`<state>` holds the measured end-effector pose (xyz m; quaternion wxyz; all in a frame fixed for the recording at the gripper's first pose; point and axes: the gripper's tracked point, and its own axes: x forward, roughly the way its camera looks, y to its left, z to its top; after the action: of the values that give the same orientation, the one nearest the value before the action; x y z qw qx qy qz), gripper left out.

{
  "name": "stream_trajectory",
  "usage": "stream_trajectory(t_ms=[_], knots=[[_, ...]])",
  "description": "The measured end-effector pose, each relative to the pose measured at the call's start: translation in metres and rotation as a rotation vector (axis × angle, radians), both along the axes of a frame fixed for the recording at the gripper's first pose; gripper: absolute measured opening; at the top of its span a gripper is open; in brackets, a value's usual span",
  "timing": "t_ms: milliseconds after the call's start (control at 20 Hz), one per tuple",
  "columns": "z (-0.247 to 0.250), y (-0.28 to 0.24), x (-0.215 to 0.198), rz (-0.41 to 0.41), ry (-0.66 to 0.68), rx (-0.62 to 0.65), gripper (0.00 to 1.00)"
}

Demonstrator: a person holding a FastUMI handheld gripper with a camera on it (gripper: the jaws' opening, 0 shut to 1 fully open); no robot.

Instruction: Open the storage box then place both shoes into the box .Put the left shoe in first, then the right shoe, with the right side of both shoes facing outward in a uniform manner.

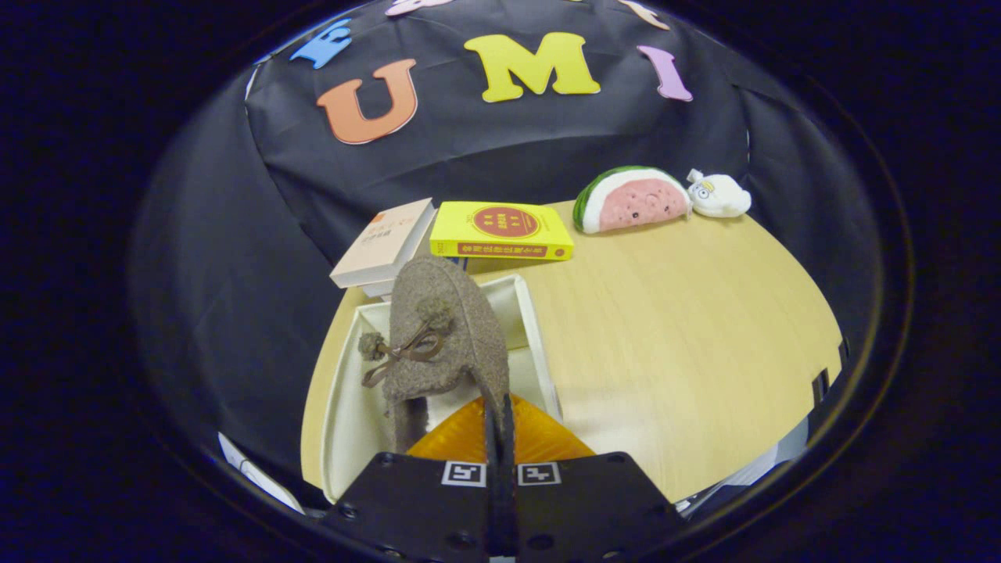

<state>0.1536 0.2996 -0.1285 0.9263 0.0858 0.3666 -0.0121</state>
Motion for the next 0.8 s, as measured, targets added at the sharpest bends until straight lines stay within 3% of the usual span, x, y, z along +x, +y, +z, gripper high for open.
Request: stream_trajectory(t_ms=[500,800], knots=[[-0.023,0.006,-0.007,0.01,-0.044,-0.022,0.04],[0.018,0.003,-0.012,0.042,-0.208,-0.075,0.31]])
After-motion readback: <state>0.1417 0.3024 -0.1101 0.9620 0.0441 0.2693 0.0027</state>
